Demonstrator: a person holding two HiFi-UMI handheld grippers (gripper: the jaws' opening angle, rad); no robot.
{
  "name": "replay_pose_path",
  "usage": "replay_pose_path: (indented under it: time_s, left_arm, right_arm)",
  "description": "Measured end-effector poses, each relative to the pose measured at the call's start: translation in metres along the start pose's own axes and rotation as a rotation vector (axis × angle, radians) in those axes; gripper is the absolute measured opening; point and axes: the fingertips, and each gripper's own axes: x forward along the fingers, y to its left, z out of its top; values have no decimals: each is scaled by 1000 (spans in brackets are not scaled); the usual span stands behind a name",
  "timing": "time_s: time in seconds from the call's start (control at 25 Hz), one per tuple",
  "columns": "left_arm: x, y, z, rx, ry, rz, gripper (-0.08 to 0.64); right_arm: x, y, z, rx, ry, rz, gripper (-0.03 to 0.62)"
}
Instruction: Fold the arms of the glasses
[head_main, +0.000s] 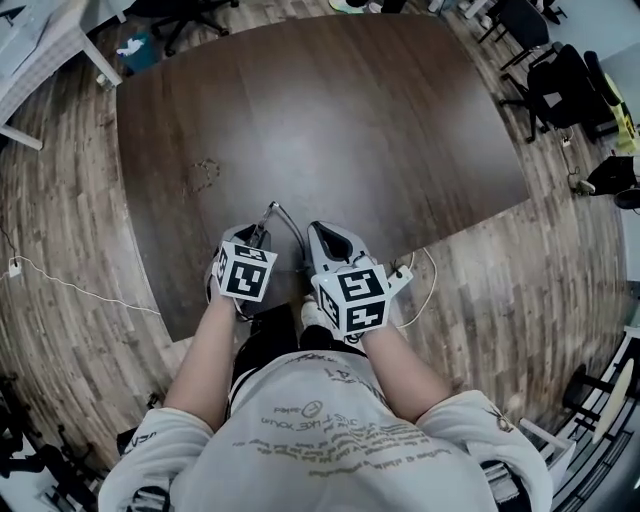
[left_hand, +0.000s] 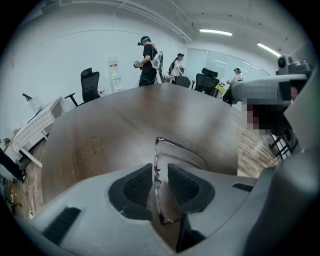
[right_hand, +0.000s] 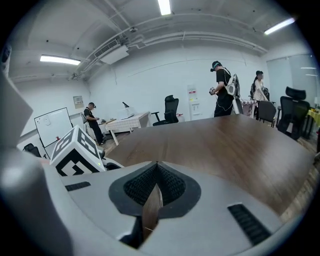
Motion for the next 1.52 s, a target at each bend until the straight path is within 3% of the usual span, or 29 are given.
replay_pose_path:
  time_s: [0.28,0.48,0.72,1.04,1.32,1.44,1.52]
  left_arm:
    - [16,6,-12,-4,92,2,76]
    - [13,2,-10,-73,67,-17,46]
    - [-9,2,2,-78,-10,25,43]
    - [-55,-4,31,-84,-172,85,41]
    - [-91,-13,47,-70,-267,127,41]
    - [-100,-19,49,-67,-291,135,41]
    - [-103,-24,47,-62,-298,138,41]
  right_arm:
    - [8,1,-12,31,46,5,14]
    - [6,0,-13,23,48,14,14]
    - [0,-1,-12,15,22,3,14]
    - [-12,-5,-1,-18,-18,28,16]
    - [-19,3,8,-34,-21,95,18]
    - [-16,10,-1,-16,20,148,90]
    - [-16,11,-8,-19,38,150,95]
